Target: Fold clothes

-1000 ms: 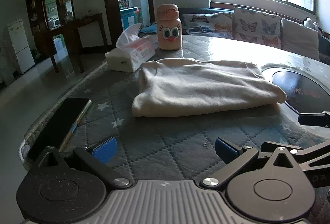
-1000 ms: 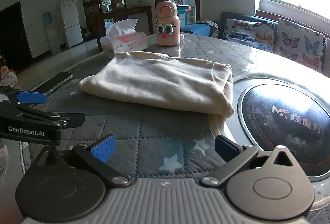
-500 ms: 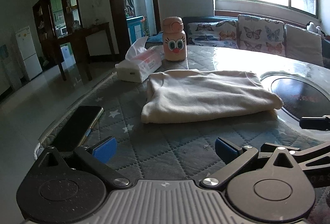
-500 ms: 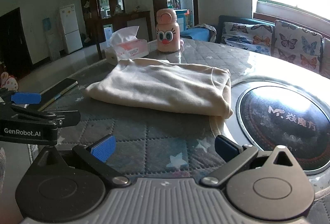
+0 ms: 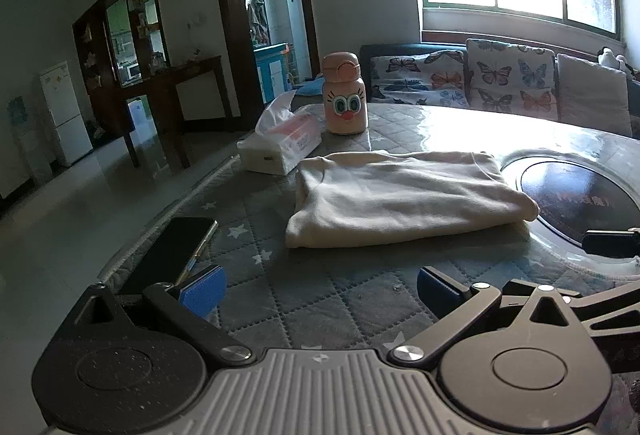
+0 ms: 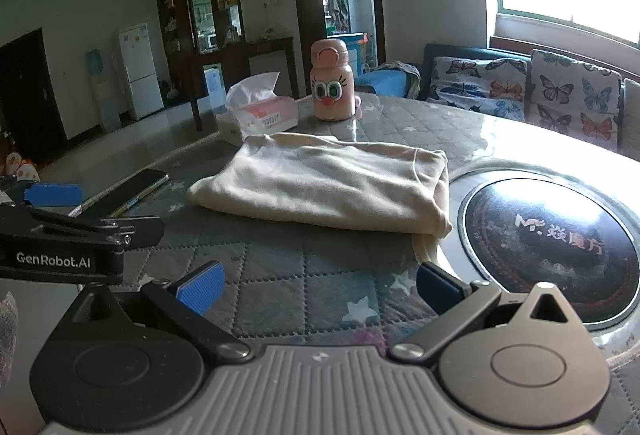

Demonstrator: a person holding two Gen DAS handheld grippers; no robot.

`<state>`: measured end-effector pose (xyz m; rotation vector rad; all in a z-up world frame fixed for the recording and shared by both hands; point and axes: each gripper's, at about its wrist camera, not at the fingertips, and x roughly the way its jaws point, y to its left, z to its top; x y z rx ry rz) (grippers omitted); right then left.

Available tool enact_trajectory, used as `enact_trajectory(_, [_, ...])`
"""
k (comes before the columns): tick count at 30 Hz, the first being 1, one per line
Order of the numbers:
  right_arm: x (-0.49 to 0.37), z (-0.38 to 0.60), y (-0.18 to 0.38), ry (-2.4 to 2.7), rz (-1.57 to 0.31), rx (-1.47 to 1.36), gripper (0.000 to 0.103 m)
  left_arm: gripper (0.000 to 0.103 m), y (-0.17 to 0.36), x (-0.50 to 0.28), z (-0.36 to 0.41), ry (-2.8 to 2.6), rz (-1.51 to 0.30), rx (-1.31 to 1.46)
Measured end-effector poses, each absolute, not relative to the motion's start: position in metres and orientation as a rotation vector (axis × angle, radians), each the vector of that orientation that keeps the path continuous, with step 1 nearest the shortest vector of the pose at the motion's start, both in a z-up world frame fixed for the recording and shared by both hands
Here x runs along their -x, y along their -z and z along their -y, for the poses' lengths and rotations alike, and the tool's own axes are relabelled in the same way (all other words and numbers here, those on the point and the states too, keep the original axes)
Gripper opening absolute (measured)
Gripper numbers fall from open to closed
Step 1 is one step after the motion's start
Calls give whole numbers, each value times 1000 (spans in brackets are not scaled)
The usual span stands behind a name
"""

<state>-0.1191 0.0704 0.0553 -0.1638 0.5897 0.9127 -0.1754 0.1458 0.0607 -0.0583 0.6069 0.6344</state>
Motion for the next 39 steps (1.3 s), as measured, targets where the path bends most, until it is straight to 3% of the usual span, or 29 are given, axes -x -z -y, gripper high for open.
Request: enact_trajectory(39, [129, -62, -72, -923, -549, 106, 103, 103, -81, 186, -134, -681, -585, 37])
